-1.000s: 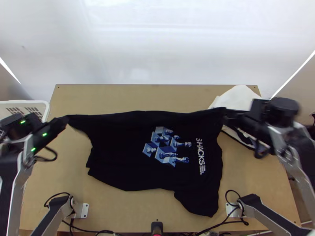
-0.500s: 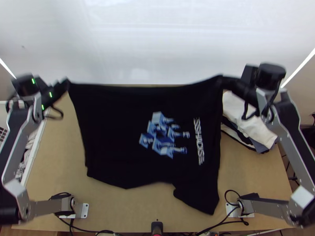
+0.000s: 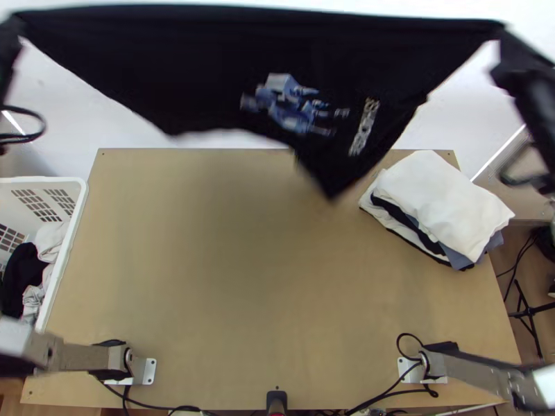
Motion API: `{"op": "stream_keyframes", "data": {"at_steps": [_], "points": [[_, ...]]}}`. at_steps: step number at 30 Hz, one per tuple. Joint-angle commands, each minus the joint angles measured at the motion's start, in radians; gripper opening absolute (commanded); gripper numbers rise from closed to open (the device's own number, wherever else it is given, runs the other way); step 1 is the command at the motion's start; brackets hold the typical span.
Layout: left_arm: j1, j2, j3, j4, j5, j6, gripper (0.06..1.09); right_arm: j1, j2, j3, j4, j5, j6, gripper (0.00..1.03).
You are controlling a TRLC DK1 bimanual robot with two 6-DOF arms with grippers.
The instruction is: Fold the t-shirt
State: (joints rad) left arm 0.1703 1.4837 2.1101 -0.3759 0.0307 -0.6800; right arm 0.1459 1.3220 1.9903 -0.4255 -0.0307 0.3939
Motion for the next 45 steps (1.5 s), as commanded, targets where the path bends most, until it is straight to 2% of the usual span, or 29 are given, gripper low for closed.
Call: {"op": "stream_keyframes", "data": {"at_steps": [1,4,8,11,17,21,26,29,31,33,35,37,39,42,45], "points": [[0.035,-0.235,0.050,-0.058,-0.071,-0.023,0.09,-0.019,-0.242,0.081,-0.211,-0.003,0.023,0.03],[0.029,-0.346,0.028,-0.181,-0.049,-0.035,0.09,-0.009,-0.325,0.107,-0.398,-0.064,0.014,0.03],[0.014,-0.517,-0.145,-0.239,-0.002,-0.020,0.09,0.035,-0.366,0.183,-0.621,-0.066,-0.036,0.03],[0.015,-0.591,-0.213,-0.278,0.034,-0.004,0.09,0.037,-0.369,0.269,-0.705,-0.064,-0.070,0.03],[0.023,-0.591,-0.188,-0.302,0.051,0.014,0.09,0.037,-0.368,0.298,-0.725,-0.043,-0.081,0.03],[0.024,-0.568,-0.191,-0.279,0.051,0.028,0.09,0.038,-0.345,0.292,-0.699,-0.037,-0.121,0.03],[0.028,-0.522,-0.259,-0.230,0.052,0.046,0.09,0.037,-0.257,0.258,-0.584,-0.003,-0.207,0.03],[0.012,-0.496,-0.338,-0.232,0.066,0.046,0.09,0.024,-0.156,0.223,-0.578,-0.005,-0.176,0.03],[-0.006,-0.494,-0.461,-0.248,0.109,0.073,0.09,0.017,-0.130,0.067,-0.579,-0.023,-0.076,0.03],[-0.034,-0.523,-0.674,-0.241,0.127,0.166,0.09,0.009,-0.145,-0.163,-0.575,-0.081,-0.027,0.03],[-0.049,-0.574,-0.918,-0.147,0.133,0.217,0.09,0.011,-0.173,-0.416,-0.524,-0.176,-0.012,0.03],[-0.048,-0.611,-1.135,-0.060,0.164,0.280,0.09,0.018,-0.214,-0.667,-0.377,-0.199,0.054,0.03],[-0.041,-0.614,-1.294,0.017,0.195,0.329,0.09,0.032,-0.242,-0.864,-0.236,-0.212,0.072,0.03],[-0.035,-0.576,-1.414,0.137,0.202,0.353,0.09,0.034,-0.227,-1.033,-0.107,-0.212,0.076,0.03],[-0.035,-0.479,-1.415,0.196,0.204,0.344,0.09,0.014,-0.179,-1.099,-0.030,-0.212,0.054,0.03]]}}
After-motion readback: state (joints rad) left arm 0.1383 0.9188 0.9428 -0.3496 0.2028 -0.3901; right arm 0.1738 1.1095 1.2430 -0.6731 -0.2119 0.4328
